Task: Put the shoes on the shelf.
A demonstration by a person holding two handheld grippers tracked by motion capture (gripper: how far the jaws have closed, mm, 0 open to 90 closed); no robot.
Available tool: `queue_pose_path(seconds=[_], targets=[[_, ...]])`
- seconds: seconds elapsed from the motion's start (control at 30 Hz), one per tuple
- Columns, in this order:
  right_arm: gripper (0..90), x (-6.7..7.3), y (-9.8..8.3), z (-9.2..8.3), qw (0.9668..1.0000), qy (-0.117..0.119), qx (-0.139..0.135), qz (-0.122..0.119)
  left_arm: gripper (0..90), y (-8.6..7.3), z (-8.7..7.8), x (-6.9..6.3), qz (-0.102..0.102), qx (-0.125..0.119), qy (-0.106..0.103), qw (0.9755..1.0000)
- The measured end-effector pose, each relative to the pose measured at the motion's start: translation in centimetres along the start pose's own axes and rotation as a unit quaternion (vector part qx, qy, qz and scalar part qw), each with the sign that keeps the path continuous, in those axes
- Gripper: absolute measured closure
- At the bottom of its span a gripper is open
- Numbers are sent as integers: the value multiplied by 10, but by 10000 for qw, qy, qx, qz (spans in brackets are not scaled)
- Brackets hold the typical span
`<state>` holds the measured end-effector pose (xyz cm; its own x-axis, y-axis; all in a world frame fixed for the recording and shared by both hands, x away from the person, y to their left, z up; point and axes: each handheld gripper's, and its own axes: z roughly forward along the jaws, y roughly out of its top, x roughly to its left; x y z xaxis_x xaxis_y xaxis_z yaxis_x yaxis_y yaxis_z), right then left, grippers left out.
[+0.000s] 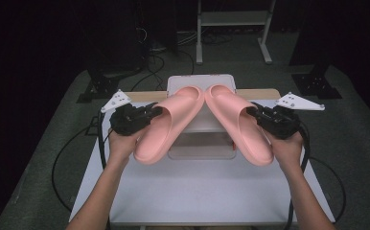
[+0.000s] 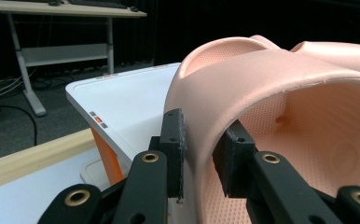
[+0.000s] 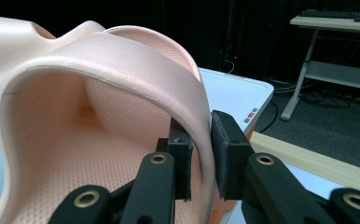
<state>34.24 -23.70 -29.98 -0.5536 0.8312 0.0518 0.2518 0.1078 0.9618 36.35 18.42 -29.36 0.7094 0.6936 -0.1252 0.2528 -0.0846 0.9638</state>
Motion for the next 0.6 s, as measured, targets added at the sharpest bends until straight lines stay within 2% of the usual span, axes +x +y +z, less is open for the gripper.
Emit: queue_pose_path(seconds=[0.6], targets=[[778,-6,6,13,9999,-48,87,56,744,9,9,8,-19,39,164,9999]])
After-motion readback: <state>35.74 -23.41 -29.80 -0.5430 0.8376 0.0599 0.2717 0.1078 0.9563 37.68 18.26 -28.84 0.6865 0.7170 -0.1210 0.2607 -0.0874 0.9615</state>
